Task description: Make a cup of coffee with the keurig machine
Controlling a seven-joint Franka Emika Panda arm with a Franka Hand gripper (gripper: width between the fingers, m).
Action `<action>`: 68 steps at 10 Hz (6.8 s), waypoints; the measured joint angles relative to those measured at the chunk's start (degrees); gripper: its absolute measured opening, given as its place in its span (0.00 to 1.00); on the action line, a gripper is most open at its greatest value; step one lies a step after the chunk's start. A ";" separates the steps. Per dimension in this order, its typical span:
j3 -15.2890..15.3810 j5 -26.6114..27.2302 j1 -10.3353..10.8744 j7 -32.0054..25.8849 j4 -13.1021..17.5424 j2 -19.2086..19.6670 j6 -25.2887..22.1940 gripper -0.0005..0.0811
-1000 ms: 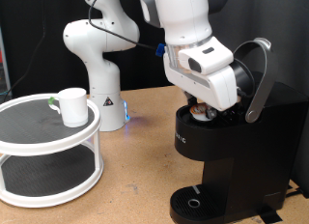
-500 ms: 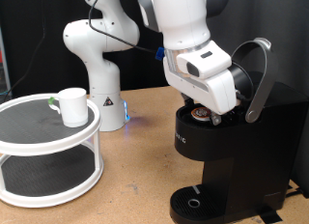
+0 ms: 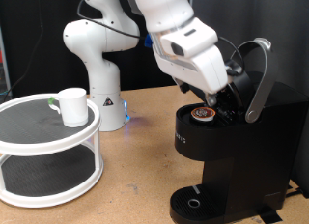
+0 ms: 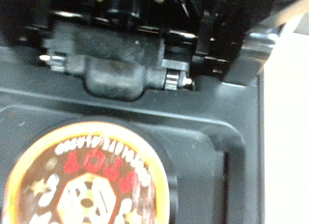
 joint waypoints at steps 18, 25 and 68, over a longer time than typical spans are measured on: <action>-5.97 9.38 -3.10 2.30 4.78 -6.71 -14.68 0.99; 0.40 12.95 -0.81 7.83 5.04 -6.73 -8.91 0.99; 6.01 8.09 -3.61 5.54 2.22 -5.58 -7.45 0.01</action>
